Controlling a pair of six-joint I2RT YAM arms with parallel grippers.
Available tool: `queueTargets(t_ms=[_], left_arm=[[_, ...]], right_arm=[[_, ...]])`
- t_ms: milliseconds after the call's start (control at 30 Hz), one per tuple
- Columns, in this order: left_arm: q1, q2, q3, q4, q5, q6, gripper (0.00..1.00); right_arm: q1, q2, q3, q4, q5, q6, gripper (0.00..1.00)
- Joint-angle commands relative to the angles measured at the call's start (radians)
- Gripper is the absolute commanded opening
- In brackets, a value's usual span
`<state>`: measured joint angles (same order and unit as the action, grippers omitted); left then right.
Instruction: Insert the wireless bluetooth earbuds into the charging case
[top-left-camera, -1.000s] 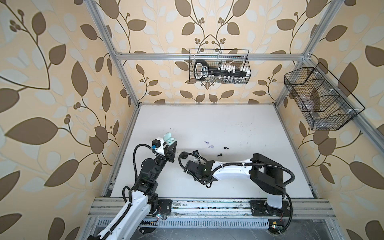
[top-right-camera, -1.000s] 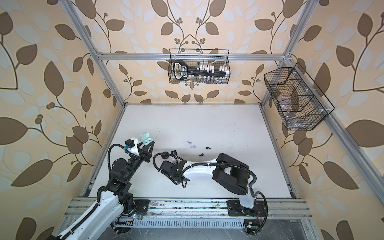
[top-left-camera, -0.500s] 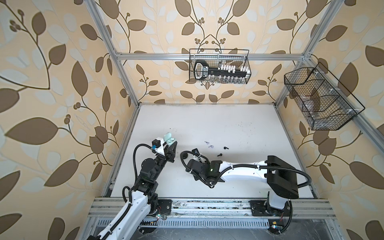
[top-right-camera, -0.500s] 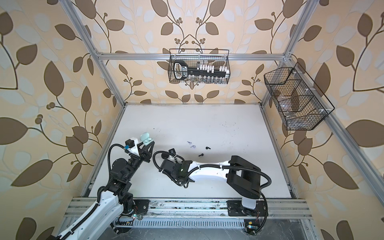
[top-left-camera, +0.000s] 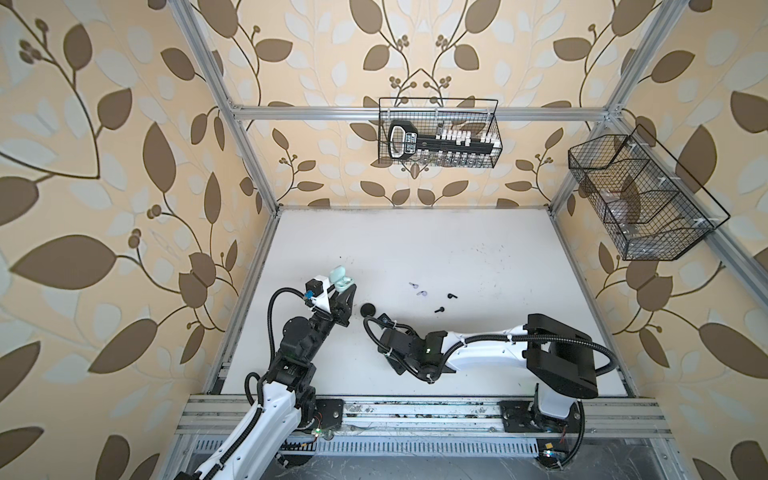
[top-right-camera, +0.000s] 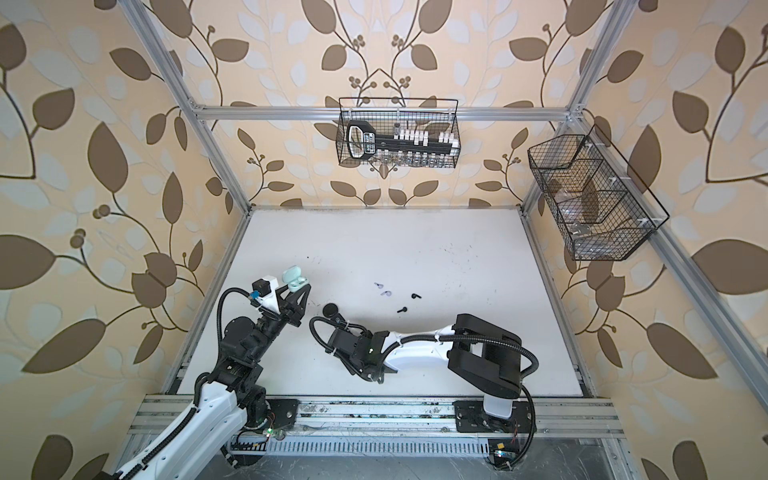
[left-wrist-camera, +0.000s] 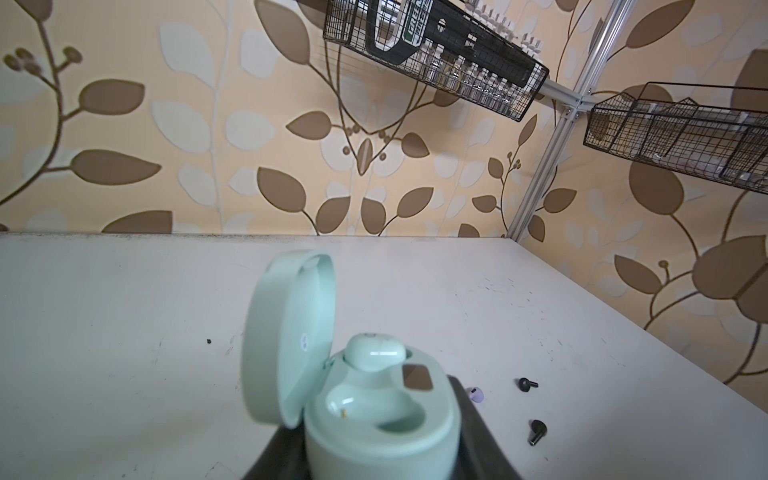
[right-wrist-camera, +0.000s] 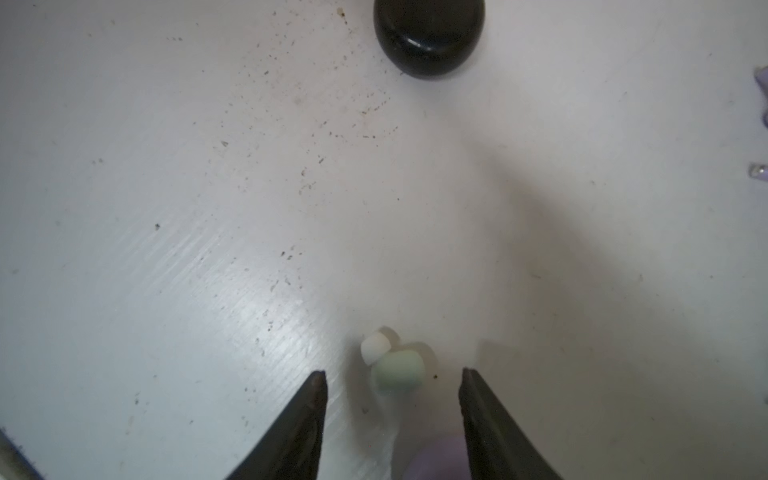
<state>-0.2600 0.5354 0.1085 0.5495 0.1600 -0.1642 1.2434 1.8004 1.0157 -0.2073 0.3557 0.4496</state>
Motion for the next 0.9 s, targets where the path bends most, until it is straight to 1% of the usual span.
queueTargets(t_ms=[0, 67, 233, 533, 733, 867], left_arm=[[0.013, 0.004, 0.019, 0.053, 0.033, 0.009, 0.0], [0.013, 0.007, 0.021, 0.052, 0.035, 0.01, 0.0], [0.013, 0.002, 0.021, 0.05, 0.037, 0.009, 0.0], [0.013, -0.005, 0.024, 0.045, 0.042, 0.008, 0.0], [0.013, -0.007, 0.023, 0.042, 0.041, 0.009, 0.0], [0.013, -0.006, 0.021, 0.046, 0.038, 0.009, 0.0]], right_arm=[[-0.004, 0.003, -0.013, 0.033, 0.01, -0.071, 0.55], [-0.011, 0.005, -0.021, 0.038, -0.004, -0.08, 0.55], [-0.016, 0.003, -0.046, 0.062, -0.03, -0.11, 0.49], [-0.04, 0.02, -0.074, 0.098, -0.08, -0.117, 0.45], [-0.039, 0.032, -0.066, 0.09, -0.081, -0.114, 0.35], [-0.039, 0.045, -0.059, 0.08, -0.077, -0.111, 0.31]])
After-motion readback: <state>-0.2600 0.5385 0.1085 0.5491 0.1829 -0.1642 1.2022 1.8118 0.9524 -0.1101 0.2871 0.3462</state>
